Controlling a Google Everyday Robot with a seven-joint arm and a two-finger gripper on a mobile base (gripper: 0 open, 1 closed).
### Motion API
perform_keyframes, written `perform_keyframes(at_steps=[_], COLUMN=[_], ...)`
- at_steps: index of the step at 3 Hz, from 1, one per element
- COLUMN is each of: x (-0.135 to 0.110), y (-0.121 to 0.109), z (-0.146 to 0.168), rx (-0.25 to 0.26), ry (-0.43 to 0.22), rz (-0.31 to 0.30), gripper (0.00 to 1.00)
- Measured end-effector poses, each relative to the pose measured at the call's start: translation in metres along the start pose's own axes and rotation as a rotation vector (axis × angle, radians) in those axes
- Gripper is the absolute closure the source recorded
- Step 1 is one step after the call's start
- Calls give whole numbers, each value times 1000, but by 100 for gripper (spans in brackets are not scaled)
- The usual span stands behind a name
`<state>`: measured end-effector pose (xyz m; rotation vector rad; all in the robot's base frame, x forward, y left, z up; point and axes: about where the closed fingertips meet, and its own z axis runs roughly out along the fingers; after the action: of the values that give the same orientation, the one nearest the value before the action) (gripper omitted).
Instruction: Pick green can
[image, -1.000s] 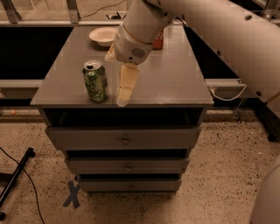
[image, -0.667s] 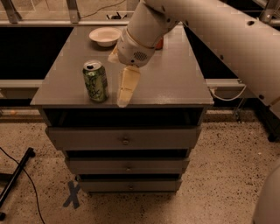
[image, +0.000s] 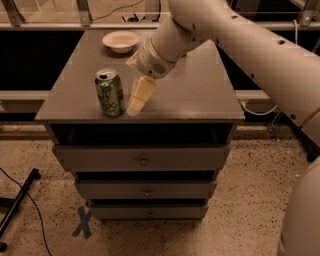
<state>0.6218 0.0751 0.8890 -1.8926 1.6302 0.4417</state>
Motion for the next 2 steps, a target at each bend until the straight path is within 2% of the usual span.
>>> perform_keyframes(at_steps=[1,2], x=[-24,-39], y=[-11,-13], z=[22,34], rx=[-41,-77], ry=[-195,-306], rz=[24,60], gripper=[0,0])
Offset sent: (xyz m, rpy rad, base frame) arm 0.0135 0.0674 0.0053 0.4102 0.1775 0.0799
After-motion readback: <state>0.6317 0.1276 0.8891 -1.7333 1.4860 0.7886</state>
